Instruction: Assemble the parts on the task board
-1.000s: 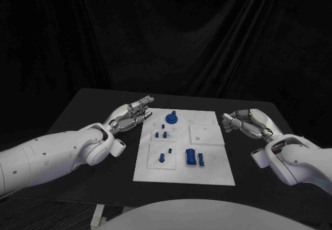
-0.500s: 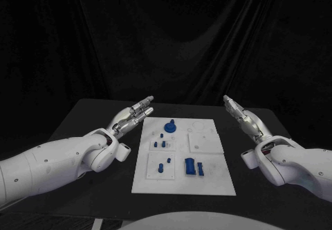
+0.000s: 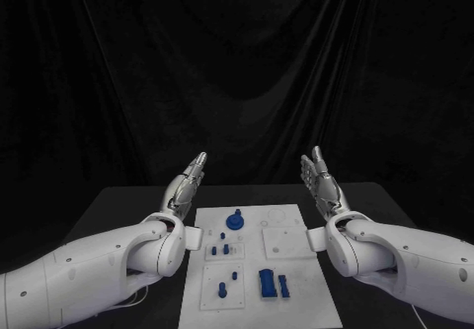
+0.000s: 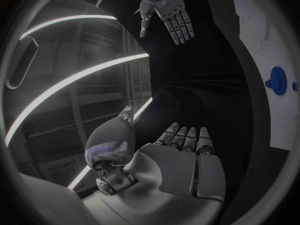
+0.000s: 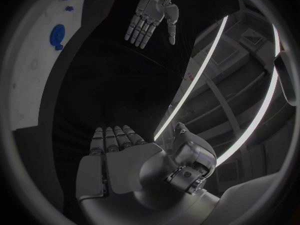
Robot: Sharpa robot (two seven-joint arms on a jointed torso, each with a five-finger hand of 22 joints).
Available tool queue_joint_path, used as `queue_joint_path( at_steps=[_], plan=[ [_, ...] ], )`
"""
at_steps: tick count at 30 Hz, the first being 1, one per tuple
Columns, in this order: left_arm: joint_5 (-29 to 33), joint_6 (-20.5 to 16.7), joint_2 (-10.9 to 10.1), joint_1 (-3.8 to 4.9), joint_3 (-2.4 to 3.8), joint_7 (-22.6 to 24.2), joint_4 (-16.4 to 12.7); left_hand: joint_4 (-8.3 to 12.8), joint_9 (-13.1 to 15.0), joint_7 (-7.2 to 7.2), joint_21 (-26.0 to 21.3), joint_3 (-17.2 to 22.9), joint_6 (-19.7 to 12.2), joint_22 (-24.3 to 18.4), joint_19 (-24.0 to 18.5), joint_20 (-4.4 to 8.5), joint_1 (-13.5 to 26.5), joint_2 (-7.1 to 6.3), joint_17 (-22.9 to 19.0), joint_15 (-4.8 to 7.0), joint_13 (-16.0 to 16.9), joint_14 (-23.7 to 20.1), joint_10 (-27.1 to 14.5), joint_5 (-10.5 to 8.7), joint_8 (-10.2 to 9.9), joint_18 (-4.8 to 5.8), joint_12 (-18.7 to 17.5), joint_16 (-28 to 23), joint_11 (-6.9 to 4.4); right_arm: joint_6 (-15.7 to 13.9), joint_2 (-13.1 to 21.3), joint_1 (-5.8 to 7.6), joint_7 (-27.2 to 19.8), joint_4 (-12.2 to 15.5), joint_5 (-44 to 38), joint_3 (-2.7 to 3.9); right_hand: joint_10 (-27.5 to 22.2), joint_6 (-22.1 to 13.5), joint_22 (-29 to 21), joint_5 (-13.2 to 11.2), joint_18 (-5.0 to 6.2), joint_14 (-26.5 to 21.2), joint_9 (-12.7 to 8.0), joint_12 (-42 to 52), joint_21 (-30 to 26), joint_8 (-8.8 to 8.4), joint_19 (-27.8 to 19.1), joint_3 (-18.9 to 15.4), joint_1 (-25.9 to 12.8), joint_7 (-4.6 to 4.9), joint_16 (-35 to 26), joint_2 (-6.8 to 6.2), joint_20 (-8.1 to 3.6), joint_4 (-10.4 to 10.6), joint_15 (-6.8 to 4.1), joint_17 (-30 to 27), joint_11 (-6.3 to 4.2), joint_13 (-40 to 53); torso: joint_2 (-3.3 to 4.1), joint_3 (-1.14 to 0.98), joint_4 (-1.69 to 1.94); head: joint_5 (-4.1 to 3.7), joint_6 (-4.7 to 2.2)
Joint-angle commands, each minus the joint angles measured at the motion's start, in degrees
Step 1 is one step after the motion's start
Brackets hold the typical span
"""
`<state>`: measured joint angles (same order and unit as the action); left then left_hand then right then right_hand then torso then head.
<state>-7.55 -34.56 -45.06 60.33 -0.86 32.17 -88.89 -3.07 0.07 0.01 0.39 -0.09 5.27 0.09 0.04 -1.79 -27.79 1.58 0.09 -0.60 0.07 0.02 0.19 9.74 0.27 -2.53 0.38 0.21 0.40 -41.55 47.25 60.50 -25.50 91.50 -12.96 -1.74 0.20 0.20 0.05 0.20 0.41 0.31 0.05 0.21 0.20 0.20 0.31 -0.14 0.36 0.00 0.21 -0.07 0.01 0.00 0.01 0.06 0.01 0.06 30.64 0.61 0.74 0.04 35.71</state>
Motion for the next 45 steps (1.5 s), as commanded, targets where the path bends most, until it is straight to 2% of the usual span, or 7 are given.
queue_joint_path(
  at_steps=[1,6,13,14,27,30,45],
  plan=[
    [6.96,-8.77,0.28,-0.15,0.58,-2.18,-0.83,3.07,-0.07,-0.01,-0.39,0.09,-5.27,-0.09,-0.04,1.79,9.10,-1.58,-0.09,0.60,-0.07,-0.02,-0.19,-3.19,-0.27,2.53,-0.38,-0.21,-0.40,-2.28,-1.27,-0.24,-3.68,-0.89,10.47,0.84,-0.20,-0.20,-0.05,-0.20,-0.41,-0.31,-0.05,-0.21,-0.20,-0.20,-0.31,0.14,-0.36,0.00,-0.21,0.07,-0.01,0.00,-0.01,-0.06,-0.01,-0.06,0.51,-0.58,-0.70,-0.04,-1.21],
    [7.55,-9.56,0.36,-0.17,0.86,-2.38,-1.07,3.07,-0.07,-0.01,-0.39,0.09,-5.27,-0.09,-0.04,1.79,12.42,-1.58,-0.09,0.60,-0.07,-0.02,-0.19,-4.35,-0.27,2.53,-0.38,-0.21,-0.40,-2.55,-2.49,-0.34,-4.26,-1.51,12.82,1.69,-0.20,-0.20,-0.05,-0.20,-0.41,-0.31,-0.05,-0.21,-0.20,-0.20,-0.31,0.14,-0.36,0.00,-0.21,0.07,-0.01,0.00,-0.01,-0.06,-0.01,-0.06,0.54,-0.61,-0.74,-0.04,-1.33],
    [7.55,-9.56,0.36,-0.17,0.86,-2.38,-1.07,3.07,-0.07,-0.01,-0.39,0.09,-5.27,-0.09,-0.04,1.79,16.23,-1.58,-0.09,0.60,-0.07,-0.02,-0.19,-5.68,-0.27,2.53,-0.38,-0.21,-0.40,-2.56,-2.56,-0.34,-4.30,-1.55,12.96,1.74,-0.20,-0.20,-0.05,-0.20,-0.41,-0.31,-0.05,-0.21,-0.20,-0.20,-0.31,0.14,-0.36,0.00,-0.21,0.07,-0.01,0.00,-0.01,-0.06,-0.01,-0.06,0.54,-0.61,-0.74,-0.04,-1.33],
    [7.55,-9.56,0.36,-0.17,0.86,-2.38,-1.07,3.07,-0.07,-0.01,-0.39,0.09,-5.27,-0.09,-0.04,1.79,16.97,-1.58,-0.09,0.60,-0.07,-0.02,-0.19,-9.74,-0.27,2.53,-0.38,-0.21,-0.40,-2.56,-2.56,-0.34,-4.30,-1.55,12.96,1.74,-0.20,-0.20,-0.05,-0.20,-0.41,-0.31,-0.05,-0.21,-0.20,-0.20,-0.31,0.14,-0.36,0.00,-0.21,0.07,-0.01,0.00,-0.01,-0.06,-0.01,-0.06,0.54,-0.61,-0.74,-0.04,-1.33],
    [7.55,-9.56,0.36,-0.17,0.86,-2.38,-1.07,3.07,-0.07,-0.01,-0.39,0.09,-5.27,-0.09,-0.04,1.79,21.44,-1.58,-0.09,0.60,-0.07,-0.02,-0.19,-9.74,-0.27,2.53,-0.38,-0.21,-0.40,-2.56,-2.56,-0.34,-4.30,-1.55,12.96,1.74,-0.20,-0.20,-0.05,-0.20,-0.41,-0.31,-0.05,-0.21,-0.20,-0.20,-0.31,0.14,-0.36,0.00,-0.21,0.07,-0.01,0.00,-0.01,-0.06,-0.01,-0.06,0.54,-0.61,-0.74,-0.04,-1.33],
    [7.55,-9.56,0.36,-0.17,0.86,-2.38,-1.07,3.07,-0.07,-0.01,-0.39,0.09,-5.27,-0.09,-0.04,1.79,27.79,-1.58,-0.09,0.60,-0.07,-0.02,-0.19,-9.74,-0.27,2.53,-0.38,-0.21,-0.40,-2.56,-2.56,-0.34,-4.30,-1.55,12.96,1.74,-0.20,-0.20,-0.05,-0.20,-0.41,-0.31,-0.05,-0.21,-0.20,-0.20,-0.31,0.14,-0.36,0.00,-0.21,0.07,-0.01,0.00,-0.01,-0.06,-0.01,-0.06,0.54,-0.61,-0.74,-0.04,-1.33],
    [7.55,-9.56,0.36,-0.17,0.86,-2.38,-1.07,3.07,-0.07,-0.01,-0.39,0.09,-5.27,-0.09,-0.04,1.79,27.79,-1.58,-0.09,0.60,-0.07,-0.02,-0.19,-9.74,-0.27,2.53,-0.38,-0.21,-0.40,-2.56,-2.56,-0.34,-4.30,-1.55,12.96,1.74,-0.20,-0.20,-0.05,-0.20,-0.41,-0.31,-0.05,-0.21,-0.20,-0.20,-0.31,0.14,-0.36,0.00,-0.21,0.07,-0.01,0.00,-0.01,-0.06,-0.01,-0.06,0.54,-0.61,-0.74,-0.04,-1.33]
  ],
)
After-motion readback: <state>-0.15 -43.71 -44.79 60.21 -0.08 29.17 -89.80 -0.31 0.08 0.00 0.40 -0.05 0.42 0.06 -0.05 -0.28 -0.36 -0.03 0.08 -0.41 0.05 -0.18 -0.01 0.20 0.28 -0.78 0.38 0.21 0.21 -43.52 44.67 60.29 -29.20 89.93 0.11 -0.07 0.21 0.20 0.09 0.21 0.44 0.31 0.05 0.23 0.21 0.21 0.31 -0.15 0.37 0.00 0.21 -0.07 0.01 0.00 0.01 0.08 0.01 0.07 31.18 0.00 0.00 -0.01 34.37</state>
